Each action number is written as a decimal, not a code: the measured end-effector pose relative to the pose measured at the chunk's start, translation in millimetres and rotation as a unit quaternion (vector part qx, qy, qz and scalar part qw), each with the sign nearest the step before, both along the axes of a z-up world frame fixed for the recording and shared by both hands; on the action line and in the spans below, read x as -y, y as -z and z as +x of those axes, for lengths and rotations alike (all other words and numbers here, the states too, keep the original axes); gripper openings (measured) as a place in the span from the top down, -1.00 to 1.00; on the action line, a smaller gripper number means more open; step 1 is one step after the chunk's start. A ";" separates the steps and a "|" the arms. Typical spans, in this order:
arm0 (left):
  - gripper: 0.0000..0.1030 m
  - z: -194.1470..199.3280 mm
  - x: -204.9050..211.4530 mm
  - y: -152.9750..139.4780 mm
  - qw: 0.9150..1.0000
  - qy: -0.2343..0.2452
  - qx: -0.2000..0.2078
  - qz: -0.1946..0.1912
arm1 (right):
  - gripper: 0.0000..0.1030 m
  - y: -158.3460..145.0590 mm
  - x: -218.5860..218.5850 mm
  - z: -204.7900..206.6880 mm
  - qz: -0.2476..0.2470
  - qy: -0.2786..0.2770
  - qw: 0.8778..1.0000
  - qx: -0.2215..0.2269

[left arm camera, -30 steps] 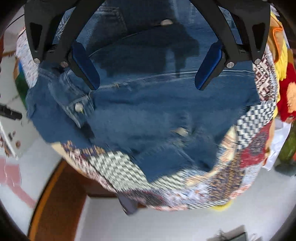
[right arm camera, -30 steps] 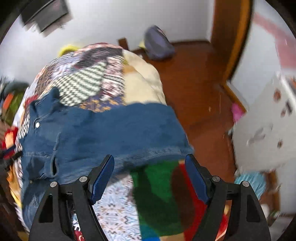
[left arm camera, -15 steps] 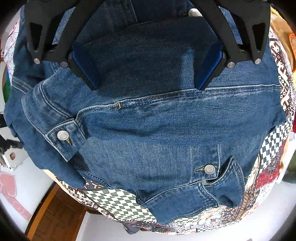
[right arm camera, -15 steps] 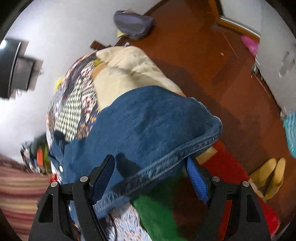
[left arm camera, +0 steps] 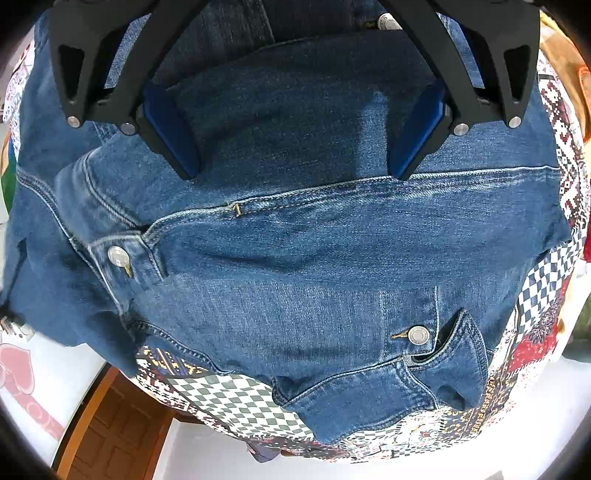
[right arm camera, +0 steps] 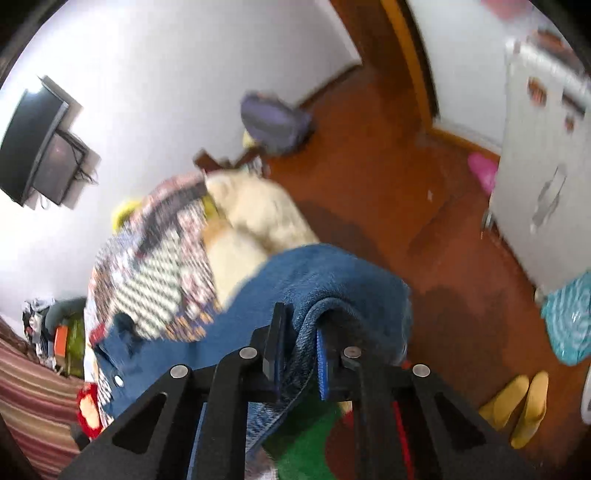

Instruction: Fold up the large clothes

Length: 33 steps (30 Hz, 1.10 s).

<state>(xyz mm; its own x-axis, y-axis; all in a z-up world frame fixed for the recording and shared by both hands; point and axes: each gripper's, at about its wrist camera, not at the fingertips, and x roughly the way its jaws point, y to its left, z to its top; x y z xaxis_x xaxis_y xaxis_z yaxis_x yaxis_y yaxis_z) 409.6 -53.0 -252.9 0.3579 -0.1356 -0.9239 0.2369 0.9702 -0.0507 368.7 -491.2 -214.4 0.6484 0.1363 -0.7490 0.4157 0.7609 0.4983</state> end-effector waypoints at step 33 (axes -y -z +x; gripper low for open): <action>-1.00 -120.7 -216.6 -88.0 0.979 -0.174 0.108 0.008 | 0.82 -47.9 -429.4 25.0 -0.070 -0.437 0.896 0.034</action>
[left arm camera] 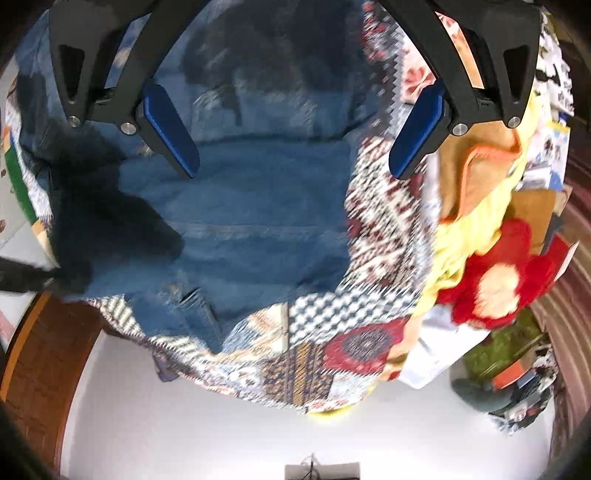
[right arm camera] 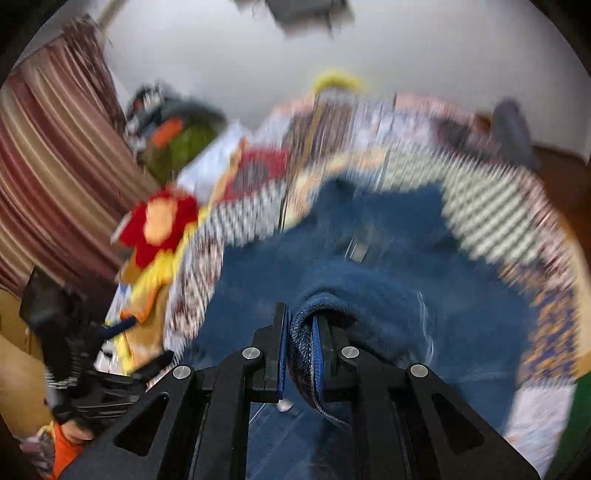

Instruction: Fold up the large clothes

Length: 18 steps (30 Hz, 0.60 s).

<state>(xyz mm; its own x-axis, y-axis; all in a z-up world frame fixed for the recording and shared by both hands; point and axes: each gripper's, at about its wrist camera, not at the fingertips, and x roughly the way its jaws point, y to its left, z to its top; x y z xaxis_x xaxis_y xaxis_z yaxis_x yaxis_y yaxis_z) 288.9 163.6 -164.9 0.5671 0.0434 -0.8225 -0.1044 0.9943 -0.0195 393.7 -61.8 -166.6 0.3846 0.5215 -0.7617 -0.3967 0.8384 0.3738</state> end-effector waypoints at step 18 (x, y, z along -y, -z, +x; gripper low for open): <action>-1.00 -16.1 18.0 -0.4 0.999 0.011 -0.007 -0.033 | 0.80 86.3 -20.1 -41.1 -0.043 -0.105 0.974 -0.197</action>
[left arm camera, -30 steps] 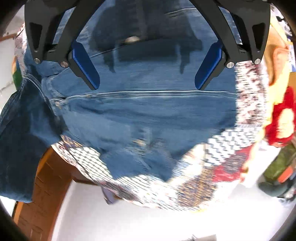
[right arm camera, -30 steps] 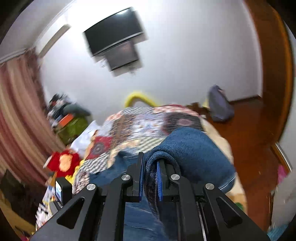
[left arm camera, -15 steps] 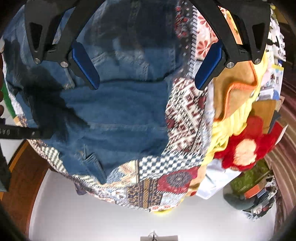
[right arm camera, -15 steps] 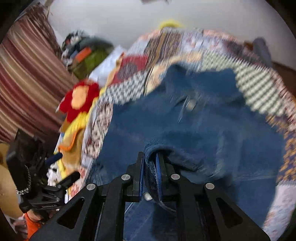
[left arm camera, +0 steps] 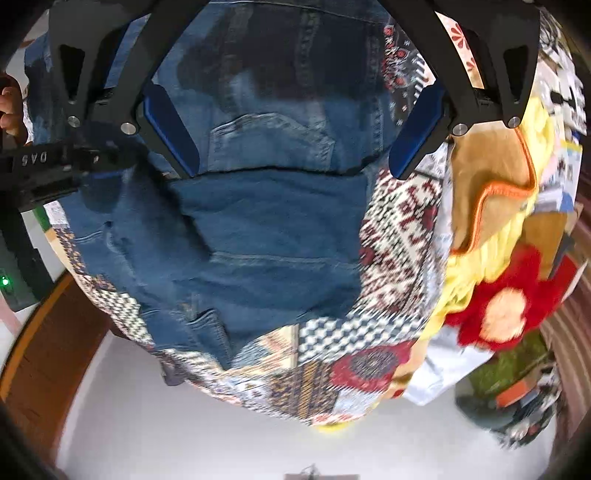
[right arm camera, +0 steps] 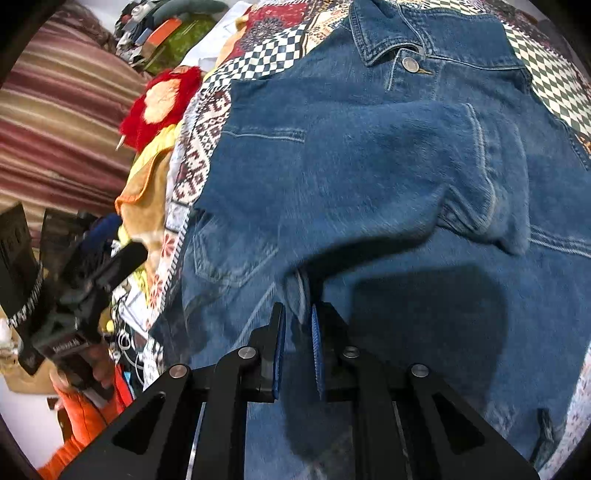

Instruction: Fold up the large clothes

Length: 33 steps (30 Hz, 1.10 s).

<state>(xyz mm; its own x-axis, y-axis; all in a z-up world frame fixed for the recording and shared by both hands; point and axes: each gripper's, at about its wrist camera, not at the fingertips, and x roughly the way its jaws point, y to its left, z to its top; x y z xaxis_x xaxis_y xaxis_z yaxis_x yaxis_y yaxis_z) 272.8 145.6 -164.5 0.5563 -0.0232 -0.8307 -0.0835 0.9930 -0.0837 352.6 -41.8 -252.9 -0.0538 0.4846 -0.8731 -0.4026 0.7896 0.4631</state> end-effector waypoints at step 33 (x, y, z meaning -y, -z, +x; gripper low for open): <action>0.09 113.9 193.9 51.6 0.908 0.231 0.052 0.345 | 0.80 -8.1 210.9 42.3 -0.074 0.195 0.975 0.082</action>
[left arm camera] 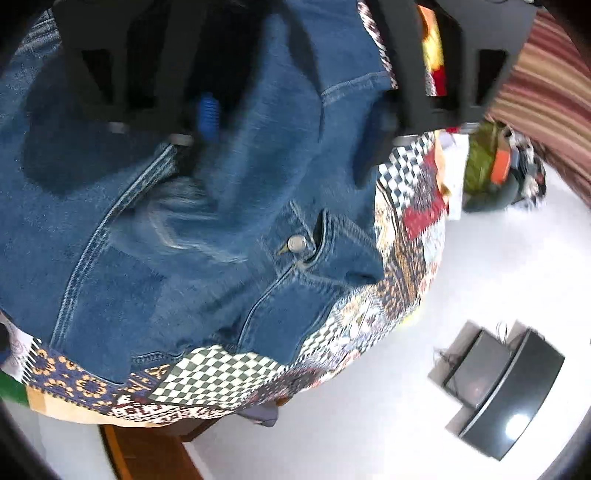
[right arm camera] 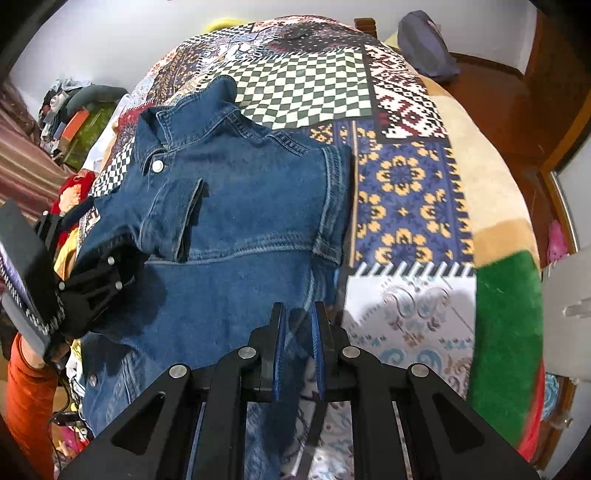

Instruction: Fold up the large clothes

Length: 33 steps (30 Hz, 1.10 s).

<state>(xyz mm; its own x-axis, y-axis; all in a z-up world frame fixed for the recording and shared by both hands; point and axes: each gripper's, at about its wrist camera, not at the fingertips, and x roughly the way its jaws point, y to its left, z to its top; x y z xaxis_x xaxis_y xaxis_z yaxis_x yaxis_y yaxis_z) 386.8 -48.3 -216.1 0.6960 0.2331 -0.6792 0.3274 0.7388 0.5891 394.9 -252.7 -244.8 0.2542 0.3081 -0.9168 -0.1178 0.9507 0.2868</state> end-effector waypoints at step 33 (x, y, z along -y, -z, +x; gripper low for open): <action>-0.13 -60.3 -219.7 34.7 0.856 -0.214 -0.144 -0.449 | 0.81 18.1 -58.9 -5.3 -0.151 -0.071 0.985 0.045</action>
